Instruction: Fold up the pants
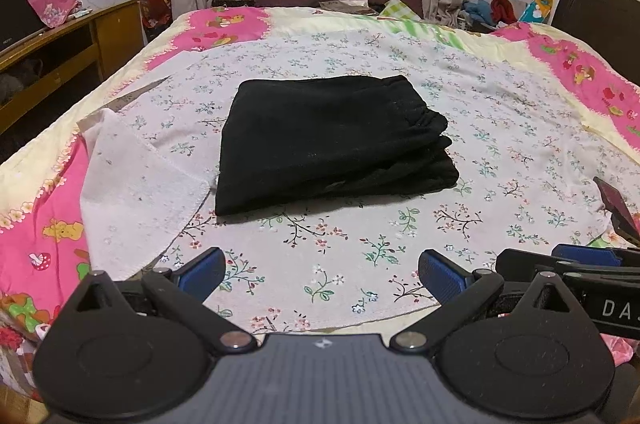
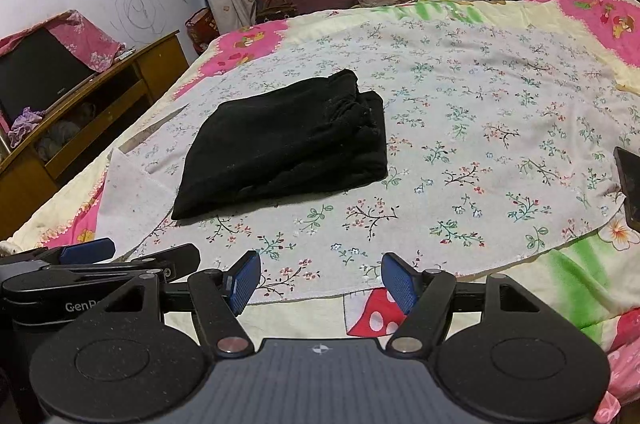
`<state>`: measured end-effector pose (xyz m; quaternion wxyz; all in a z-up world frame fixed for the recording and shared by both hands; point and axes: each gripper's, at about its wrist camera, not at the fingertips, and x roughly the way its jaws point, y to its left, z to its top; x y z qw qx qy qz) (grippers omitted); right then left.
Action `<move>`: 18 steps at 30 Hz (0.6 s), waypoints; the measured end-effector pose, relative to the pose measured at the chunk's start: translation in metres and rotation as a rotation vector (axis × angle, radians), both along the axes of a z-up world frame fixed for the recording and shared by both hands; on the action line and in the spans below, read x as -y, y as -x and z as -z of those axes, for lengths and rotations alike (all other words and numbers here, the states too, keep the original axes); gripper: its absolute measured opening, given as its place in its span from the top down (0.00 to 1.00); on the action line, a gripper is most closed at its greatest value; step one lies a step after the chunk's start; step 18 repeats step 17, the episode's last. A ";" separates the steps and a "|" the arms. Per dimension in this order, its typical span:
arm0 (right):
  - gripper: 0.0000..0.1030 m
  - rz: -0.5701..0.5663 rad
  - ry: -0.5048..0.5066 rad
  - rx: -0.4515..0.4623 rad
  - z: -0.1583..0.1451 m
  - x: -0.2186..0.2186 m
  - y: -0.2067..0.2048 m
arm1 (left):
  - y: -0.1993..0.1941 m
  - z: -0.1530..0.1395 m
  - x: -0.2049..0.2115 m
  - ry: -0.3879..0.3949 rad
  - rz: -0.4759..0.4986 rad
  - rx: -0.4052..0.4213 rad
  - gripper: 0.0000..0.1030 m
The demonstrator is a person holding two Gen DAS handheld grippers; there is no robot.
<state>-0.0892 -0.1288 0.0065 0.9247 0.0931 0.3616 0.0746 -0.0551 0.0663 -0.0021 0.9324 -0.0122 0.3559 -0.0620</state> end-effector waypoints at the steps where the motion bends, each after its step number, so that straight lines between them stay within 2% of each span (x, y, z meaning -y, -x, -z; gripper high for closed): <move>1: 0.43 0.000 -0.001 0.000 0.000 0.000 0.000 | 0.000 0.000 0.000 0.001 -0.001 0.000 0.00; 18: 0.43 0.003 0.001 0.004 -0.001 0.000 0.001 | 0.003 -0.001 0.001 -0.006 -0.006 0.009 0.00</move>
